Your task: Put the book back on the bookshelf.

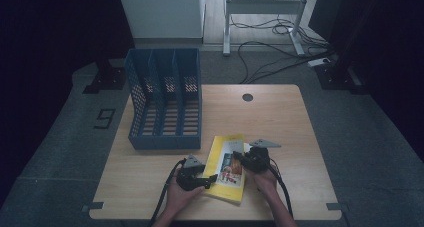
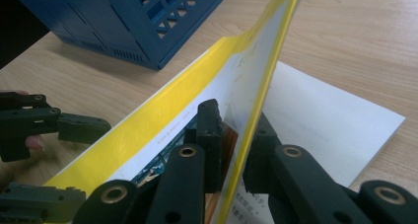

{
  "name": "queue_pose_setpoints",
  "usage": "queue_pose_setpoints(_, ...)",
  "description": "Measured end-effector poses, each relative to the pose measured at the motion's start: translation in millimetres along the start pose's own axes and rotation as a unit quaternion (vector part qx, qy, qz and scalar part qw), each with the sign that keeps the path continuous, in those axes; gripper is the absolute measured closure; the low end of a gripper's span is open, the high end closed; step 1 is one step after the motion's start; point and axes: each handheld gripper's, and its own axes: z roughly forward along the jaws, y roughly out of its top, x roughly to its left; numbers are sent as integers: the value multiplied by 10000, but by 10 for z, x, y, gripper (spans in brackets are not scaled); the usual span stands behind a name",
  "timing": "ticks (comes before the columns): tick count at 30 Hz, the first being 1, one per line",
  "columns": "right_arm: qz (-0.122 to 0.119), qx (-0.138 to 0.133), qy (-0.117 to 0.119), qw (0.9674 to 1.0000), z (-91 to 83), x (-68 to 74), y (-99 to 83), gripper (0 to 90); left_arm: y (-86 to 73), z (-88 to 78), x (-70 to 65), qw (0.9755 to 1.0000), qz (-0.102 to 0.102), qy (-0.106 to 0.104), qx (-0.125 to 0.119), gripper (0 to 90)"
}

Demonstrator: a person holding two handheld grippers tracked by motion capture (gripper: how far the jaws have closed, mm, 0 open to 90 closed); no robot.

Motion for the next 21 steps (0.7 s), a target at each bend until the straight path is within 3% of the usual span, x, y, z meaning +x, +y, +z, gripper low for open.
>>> queue_pose_setpoints(4, -8, 40, -36, 10000, 45, 3, -39, 758, 0, 0, 0, 10000, -3, 1, -2, 322)
queue_pose_setpoints(7, 157, -41, 78, 9998, 37, -19, -38, 808, 0, 0, 1, 10000, -6, -2, -4, 323)
queue_pose_setpoints(11, 50, -109, 21, 9999, 26, 36, -24, 839, 0, 0, 2, 10000, -10, -8, -4, 323)
queue_pose_setpoints(21, 195, -252, 212, 9993, -3, 30, -9, 862, 0, -6, 35, 9998, -182, -86, -63, 331)
